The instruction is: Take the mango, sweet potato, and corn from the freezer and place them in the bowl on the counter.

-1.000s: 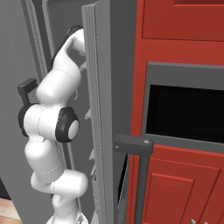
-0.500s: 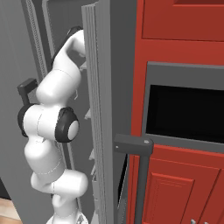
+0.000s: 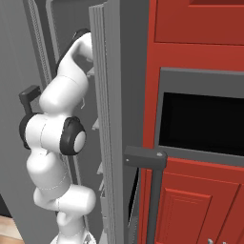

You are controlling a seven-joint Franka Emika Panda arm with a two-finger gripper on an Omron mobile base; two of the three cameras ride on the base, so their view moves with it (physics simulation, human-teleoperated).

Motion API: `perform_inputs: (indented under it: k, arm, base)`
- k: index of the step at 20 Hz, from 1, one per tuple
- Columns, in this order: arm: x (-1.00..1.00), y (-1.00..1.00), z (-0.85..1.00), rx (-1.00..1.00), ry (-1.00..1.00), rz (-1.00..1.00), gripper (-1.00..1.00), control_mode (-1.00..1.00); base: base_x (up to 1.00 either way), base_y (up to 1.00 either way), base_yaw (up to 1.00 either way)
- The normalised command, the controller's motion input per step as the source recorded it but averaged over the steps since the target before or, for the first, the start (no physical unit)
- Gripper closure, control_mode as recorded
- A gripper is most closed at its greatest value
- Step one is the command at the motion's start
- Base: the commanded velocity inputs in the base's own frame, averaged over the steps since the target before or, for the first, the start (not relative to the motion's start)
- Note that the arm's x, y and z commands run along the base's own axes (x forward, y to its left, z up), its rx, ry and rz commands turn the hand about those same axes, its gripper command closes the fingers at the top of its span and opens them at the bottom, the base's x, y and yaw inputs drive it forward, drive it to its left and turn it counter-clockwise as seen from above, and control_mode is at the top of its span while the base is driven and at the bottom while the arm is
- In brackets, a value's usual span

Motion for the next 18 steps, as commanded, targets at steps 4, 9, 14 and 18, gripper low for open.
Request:
perform_inputs:
  k: [4, 9, 14, 18]
  arm:
    - [-0.08, -0.10, 0.00, 0.00, -0.06, 0.00, 1.00, -1.00]
    - [-0.48, -0.25, 0.00, 0.00, -0.13, 0.00, 1.00, -1.00]
    - [-0.68, -0.04, 0.00, 0.00, -0.13, -0.03, 1.00, -1.00]
    - [-0.67, 0.00, 0.01, -0.01, -0.07, -0.09, 1.00, -1.00]
  base:
    - [0.00, 0.00, 0.00]
    - [0.00, 0.00, 0.00]
    - [0.00, 0.00, 0.00]
    - [0.00, 0.00, 0.00]
